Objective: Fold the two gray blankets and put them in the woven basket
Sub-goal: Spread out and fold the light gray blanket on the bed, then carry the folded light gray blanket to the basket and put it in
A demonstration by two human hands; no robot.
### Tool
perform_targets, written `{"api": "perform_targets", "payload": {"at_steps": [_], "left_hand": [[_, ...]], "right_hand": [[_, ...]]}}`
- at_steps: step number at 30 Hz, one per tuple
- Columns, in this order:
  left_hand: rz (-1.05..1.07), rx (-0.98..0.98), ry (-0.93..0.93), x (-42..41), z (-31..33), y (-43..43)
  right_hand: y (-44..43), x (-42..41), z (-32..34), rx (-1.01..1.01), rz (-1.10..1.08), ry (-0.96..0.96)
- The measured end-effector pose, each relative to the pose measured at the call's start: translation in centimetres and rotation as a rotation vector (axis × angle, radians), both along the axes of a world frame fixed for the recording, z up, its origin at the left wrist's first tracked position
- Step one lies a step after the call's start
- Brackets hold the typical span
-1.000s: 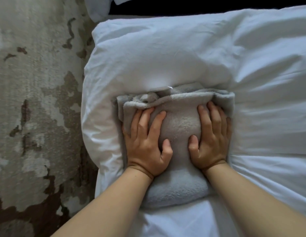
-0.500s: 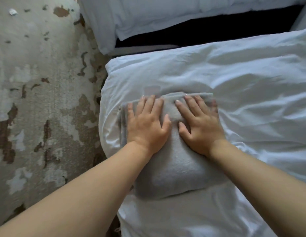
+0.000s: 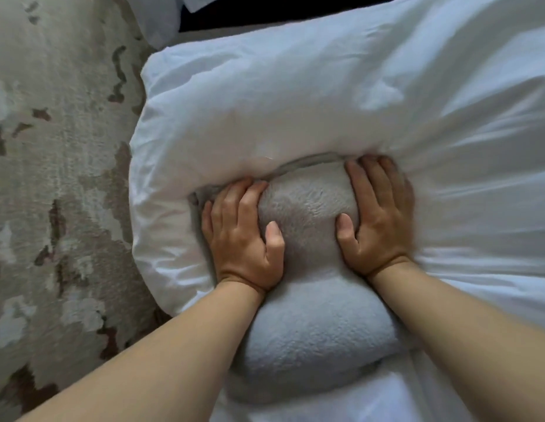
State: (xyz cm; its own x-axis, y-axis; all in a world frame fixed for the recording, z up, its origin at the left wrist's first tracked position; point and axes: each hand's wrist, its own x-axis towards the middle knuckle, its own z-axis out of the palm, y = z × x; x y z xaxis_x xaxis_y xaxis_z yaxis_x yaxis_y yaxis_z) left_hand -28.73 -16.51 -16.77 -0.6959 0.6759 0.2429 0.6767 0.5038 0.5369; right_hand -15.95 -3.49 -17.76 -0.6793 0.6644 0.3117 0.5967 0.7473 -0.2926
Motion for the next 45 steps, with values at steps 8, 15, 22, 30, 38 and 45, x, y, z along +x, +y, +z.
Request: {"api": "perform_targets", "payload": {"at_steps": [8, 15, 22, 30, 38, 45], "left_hand": [[-0.019, -0.102, -0.197, 0.0, 6.5, -1.8], [-0.057, -0.088, -0.667, 1.2, 12.4, -7.7], [0.308, -0.056, -1.232, 2.5, 13.2, -9.5], [0.195, -0.074, -1.34, 2.7, 12.3, -10.4], [0.19, -0.17, -1.4, 1.4, 14.2, -10.5], [0.273, -0.146, -1.528, -2.9, 24.1, -11.7]], "right_hand": [[-1.8, 0.6, 5.9, -0.171, -0.031, -0.095], [-5.2, 4.7, 11.9, -0.747, -0.365, 0.157], [-5.3, 7.8, 13.8, -1.294, -0.614, 0.229], [-8.4, 10.7, 13.7, -1.653, -0.641, 0.349], [-9.7, 10.5, 16.0, -1.652, -0.744, 0.428], [-10.3, 6.6, 25.5, -1.705, -0.746, 0.466]]}}
